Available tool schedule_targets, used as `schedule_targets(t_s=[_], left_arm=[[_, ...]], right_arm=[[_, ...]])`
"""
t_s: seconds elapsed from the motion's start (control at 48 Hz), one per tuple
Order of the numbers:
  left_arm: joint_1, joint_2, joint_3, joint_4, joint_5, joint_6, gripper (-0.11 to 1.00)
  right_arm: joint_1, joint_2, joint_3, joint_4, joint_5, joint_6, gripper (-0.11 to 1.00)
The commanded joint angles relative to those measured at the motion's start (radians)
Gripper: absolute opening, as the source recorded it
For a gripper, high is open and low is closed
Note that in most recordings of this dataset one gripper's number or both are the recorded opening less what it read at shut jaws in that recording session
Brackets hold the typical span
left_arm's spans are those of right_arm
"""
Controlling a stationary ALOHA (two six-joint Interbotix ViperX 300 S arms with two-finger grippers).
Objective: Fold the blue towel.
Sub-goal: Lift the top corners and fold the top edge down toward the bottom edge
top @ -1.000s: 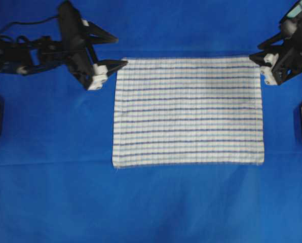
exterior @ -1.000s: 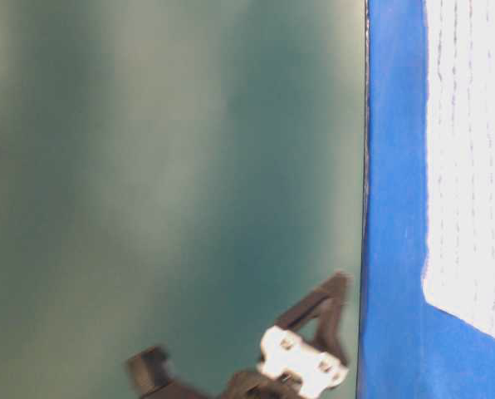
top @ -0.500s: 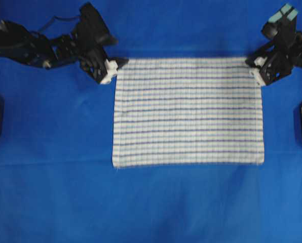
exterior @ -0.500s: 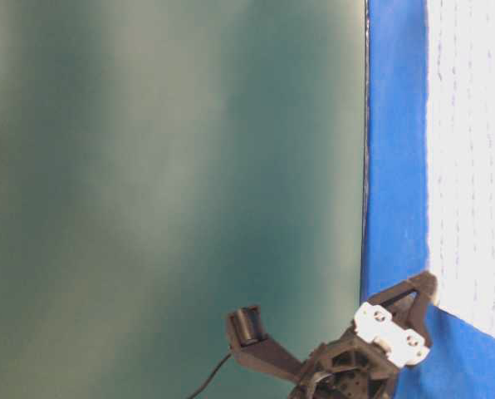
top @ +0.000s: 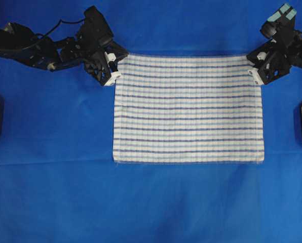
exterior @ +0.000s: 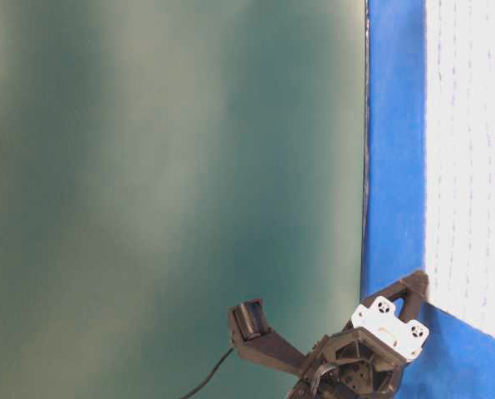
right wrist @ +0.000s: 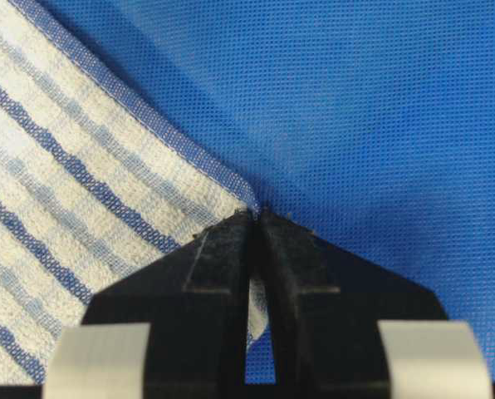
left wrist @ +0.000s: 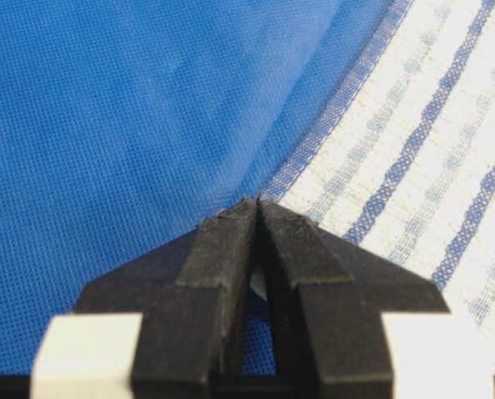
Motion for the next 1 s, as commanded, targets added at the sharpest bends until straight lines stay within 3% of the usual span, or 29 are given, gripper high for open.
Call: schedule_targets(t_s=[0.0,0.667,0.979], left_arm=[[-0.017,-0.014,-0.005,0.003,0.006,0.002,0.01],[-0.044,-0.196,-0.008,0.006,0.100,0.018,0.01],[-0.126,-0.333,0.021,0.006,0.193,0.017,0.01]], right_arm=[[-0.002,-0.014,-0.009,-0.003,-0.002,0.002,0.05],[0.020,-0.244,-0.014,0.006,0.140,0.017,0.05],[0.160,-0.483,-0.031,0.014,0.362,0.107,0.05]])
